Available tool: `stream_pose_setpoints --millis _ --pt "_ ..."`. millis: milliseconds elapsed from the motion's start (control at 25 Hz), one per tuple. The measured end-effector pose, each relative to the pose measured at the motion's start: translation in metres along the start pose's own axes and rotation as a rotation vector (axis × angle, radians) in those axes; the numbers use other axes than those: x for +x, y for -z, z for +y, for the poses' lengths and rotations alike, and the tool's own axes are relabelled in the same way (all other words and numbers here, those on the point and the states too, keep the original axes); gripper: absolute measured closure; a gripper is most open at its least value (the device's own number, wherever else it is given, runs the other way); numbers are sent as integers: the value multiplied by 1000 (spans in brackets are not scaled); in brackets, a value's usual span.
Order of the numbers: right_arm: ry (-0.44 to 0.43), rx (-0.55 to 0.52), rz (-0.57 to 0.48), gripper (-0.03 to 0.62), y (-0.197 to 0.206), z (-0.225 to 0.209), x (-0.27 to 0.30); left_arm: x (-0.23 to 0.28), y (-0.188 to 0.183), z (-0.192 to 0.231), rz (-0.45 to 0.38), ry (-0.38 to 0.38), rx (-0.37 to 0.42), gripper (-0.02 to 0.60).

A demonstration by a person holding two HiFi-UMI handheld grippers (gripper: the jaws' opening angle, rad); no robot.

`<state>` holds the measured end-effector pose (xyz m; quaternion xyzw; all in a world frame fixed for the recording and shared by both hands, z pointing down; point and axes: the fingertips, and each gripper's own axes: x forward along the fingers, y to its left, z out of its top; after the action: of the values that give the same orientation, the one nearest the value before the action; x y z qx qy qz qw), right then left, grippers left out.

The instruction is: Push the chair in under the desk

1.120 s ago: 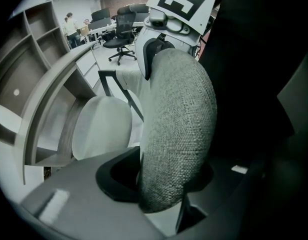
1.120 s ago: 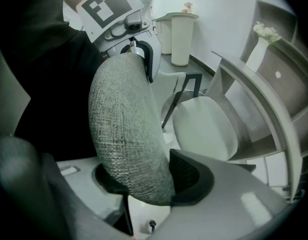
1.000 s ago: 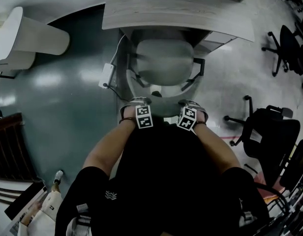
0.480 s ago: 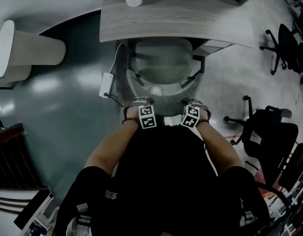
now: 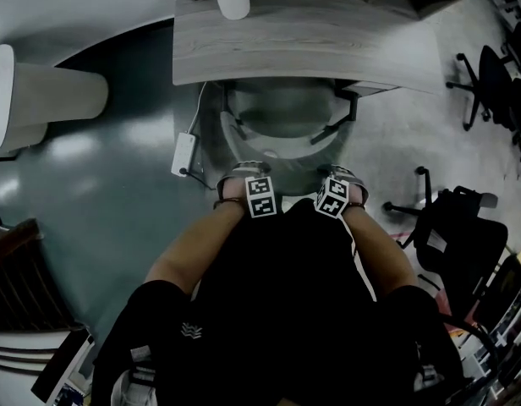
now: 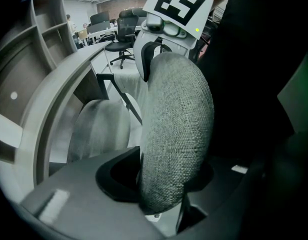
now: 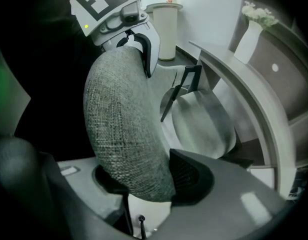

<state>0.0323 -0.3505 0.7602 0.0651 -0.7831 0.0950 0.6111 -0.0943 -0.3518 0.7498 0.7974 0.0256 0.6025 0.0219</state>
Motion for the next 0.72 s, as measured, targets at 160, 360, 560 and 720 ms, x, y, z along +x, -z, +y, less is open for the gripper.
stream_pose_setpoints --millis 160,360,560,720 --pt "10 11 1 402 -5 -20 3 2 2 22 2 -5 5 388" --pt "21 17 -9 402 -9 -43 1 0 0 41 8 2 4 390" --pt "21 13 -5 401 -7 -62 3 1 -3 60 20 -2 -4 390" --pt "22 6 -20 401 -10 -75 4 4 -3 72 34 -4 -15 390"
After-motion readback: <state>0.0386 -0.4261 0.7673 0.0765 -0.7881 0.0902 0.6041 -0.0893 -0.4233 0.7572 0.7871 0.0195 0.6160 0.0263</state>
